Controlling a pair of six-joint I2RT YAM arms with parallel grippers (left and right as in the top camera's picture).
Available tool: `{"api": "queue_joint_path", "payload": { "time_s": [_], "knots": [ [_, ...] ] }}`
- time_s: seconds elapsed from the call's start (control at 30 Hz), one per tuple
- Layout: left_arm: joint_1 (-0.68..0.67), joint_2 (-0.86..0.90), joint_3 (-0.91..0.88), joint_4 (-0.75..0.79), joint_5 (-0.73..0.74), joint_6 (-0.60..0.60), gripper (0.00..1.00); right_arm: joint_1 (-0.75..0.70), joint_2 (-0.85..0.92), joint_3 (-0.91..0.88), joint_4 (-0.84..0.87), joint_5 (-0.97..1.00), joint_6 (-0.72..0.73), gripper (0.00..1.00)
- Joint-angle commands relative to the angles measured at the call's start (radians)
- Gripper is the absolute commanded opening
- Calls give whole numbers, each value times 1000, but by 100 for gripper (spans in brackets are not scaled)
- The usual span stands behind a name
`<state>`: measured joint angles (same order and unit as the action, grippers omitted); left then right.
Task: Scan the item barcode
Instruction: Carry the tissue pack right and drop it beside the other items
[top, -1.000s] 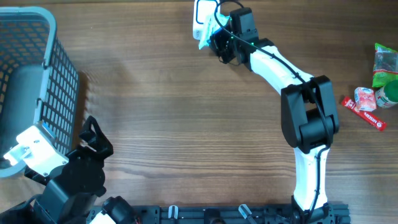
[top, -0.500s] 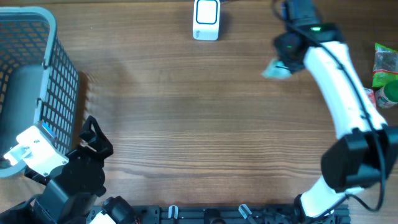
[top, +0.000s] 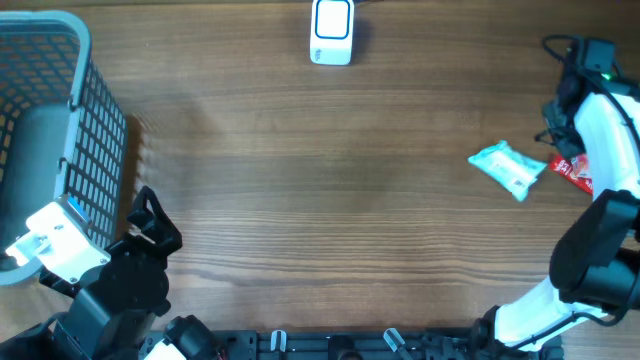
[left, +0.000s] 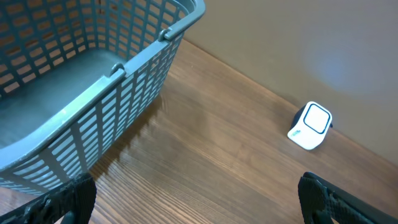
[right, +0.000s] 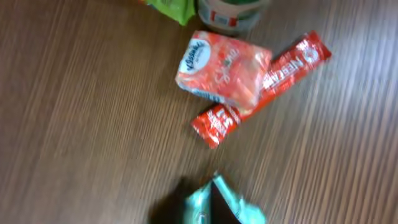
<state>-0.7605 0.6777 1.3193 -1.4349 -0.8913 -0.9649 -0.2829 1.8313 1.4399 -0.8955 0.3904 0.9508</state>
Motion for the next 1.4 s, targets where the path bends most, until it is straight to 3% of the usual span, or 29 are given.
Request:
{"api": "queue_joint_path", "payload": {
  "time_s": [0.0,0.07,0.2,0.33,0.5,0.8,0.83,0.9,0.97,1.0,1.2,1.37],
  "knots": [
    [-7,6,-4,2,-6,-12,100,12,8,9,56,-234,-231,66],
    [-7,6,-4,2,-6,-12,100,19,8,11,72,-368,-303,73],
    [-7,6,-4,2,-6,-12,100,60,11,5,37,-532,-571,100],
    [-7,6,-4,2,-6,-12,100,119,18,-77,81,-389,-841,100],
    [-7,6,-4,2,-6,-12,100,145,44,-251,254,-360,-954,100],
    [-7,6,-4,2,-6,-12,100,141,45,-421,353,-192,-909,99],
    [-7,6,-4,2,-6,-12,100,142,45,-421,353,-171,-900,96],
    [-7,6,-4,2,-6,-12,100,141,45,-421,356,-150,-895,61],
    [-7,6,-4,2,-6,-12,100,141,45,-421,357,-143,-884,13],
    [-7,6,-4,2,-6,-12,100,141,45,-421,357,-143,-868,4],
    [-7,6,-4,2,-6,-12,100,141,42,-402,352,-144,-784,4],
    [-7,6,-4,2,-6,-12,100,139,-6,-281,280,-143,-701,4]
  ]
}}
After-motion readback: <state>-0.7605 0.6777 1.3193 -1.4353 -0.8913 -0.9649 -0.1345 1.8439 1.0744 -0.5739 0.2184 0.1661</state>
